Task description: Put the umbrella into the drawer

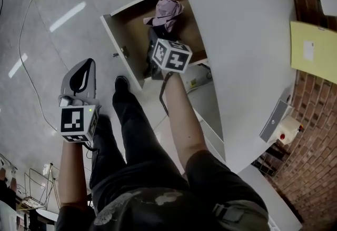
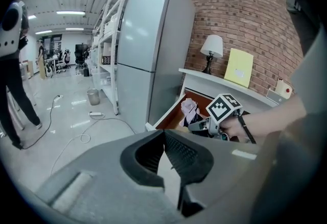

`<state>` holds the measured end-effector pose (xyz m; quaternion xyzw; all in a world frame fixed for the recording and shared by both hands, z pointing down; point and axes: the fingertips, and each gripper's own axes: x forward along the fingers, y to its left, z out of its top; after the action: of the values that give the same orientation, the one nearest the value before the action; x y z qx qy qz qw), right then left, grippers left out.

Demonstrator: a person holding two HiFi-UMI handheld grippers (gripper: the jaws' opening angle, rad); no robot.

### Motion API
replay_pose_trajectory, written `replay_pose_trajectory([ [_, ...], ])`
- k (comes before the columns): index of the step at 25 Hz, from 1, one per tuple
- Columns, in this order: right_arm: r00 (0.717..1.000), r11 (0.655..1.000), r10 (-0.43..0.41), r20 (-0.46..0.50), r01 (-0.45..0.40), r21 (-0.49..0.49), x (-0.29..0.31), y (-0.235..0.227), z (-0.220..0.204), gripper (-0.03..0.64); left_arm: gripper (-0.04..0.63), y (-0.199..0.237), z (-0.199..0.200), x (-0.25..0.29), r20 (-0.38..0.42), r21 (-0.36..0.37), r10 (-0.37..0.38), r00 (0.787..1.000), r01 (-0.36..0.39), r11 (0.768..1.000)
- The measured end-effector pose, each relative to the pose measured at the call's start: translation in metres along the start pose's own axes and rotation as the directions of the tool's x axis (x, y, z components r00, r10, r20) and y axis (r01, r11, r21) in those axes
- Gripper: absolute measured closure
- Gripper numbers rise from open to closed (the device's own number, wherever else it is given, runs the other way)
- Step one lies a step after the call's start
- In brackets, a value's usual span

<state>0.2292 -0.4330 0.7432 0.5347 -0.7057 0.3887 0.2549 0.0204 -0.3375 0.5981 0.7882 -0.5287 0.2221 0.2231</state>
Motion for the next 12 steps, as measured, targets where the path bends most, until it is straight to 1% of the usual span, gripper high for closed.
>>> replay_pose_trajectory([
  [10, 0.996, 0.998, -0.06, -0.067, 0.06, -0.005, 0.04, -0.021, -0.022, 0.376, 0.584, 0.005, -0.017, 0.013, -0.021, -0.025, 0.005, 1.0, -0.006, 1.0],
  [12, 0.994, 0.997, -0.077, -0.078, 0.075, -0.023, 0.041, -0.022, -0.023, 0.376, 0.584, 0.006, -0.019, 0.014, -0.022, -0.033, 0.011, 1.0, -0.012, 0.999],
])
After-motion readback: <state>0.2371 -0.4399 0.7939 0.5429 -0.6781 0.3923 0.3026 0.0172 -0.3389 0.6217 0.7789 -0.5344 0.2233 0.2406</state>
